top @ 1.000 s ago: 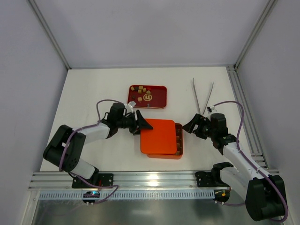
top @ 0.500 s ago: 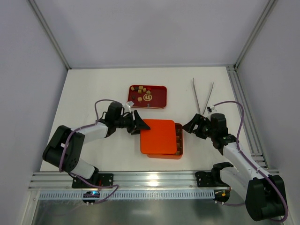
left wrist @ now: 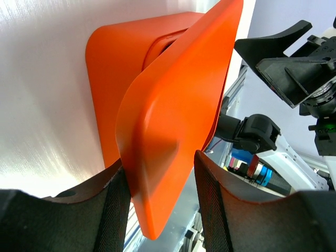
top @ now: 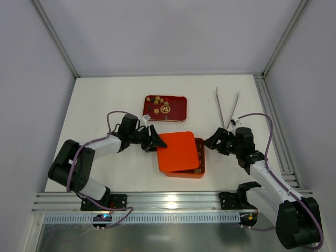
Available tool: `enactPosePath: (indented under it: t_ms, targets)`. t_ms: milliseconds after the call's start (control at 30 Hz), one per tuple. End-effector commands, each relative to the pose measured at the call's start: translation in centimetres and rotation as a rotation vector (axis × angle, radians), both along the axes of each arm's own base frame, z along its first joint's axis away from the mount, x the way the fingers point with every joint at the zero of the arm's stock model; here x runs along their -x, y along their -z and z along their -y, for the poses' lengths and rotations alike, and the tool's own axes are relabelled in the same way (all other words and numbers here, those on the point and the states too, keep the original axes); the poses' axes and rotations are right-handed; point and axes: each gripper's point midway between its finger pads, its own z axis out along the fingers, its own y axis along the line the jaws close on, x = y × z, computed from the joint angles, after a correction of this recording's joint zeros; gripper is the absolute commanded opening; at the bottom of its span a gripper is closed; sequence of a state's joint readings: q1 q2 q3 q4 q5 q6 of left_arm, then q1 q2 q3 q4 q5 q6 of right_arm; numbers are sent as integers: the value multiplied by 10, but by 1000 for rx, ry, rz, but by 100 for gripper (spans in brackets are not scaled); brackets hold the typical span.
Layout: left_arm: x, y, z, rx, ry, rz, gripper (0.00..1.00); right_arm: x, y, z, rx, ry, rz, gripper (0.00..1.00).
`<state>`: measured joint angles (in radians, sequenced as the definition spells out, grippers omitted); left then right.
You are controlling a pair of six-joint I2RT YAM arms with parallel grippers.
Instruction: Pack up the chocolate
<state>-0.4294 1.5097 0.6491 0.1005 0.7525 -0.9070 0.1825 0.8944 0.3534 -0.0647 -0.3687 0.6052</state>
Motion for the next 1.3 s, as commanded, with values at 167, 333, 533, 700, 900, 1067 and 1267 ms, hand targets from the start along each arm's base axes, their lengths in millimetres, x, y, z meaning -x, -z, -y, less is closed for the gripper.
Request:
enactPosePath:
  t_ms: [167,333,533,700,900,1067,1267]
  targets:
    - [-13,-2,2,-32,34,18,48,0,-5,-12,-23,-37,36,76]
    - [-14,3,2,-56,58,5,47,-2,-8,-16,-27,-47,53,76]
    - [-17,4,4,-63,87,1,47,0,-5,-25,-26,-65,46,75]
    - [-18,5,6,-85,117,13,47,0,-2,-28,-19,-71,40,75]
    - [-17,6,12,-110,155,14,47,0,-1,-31,-18,-75,41,75]
    - [-14,9,15,-127,184,12,47,-3,-3,-33,-18,-81,41,75]
    - [-8,11,20,-145,223,9,46,-4,-5,-39,-20,-94,43,75]
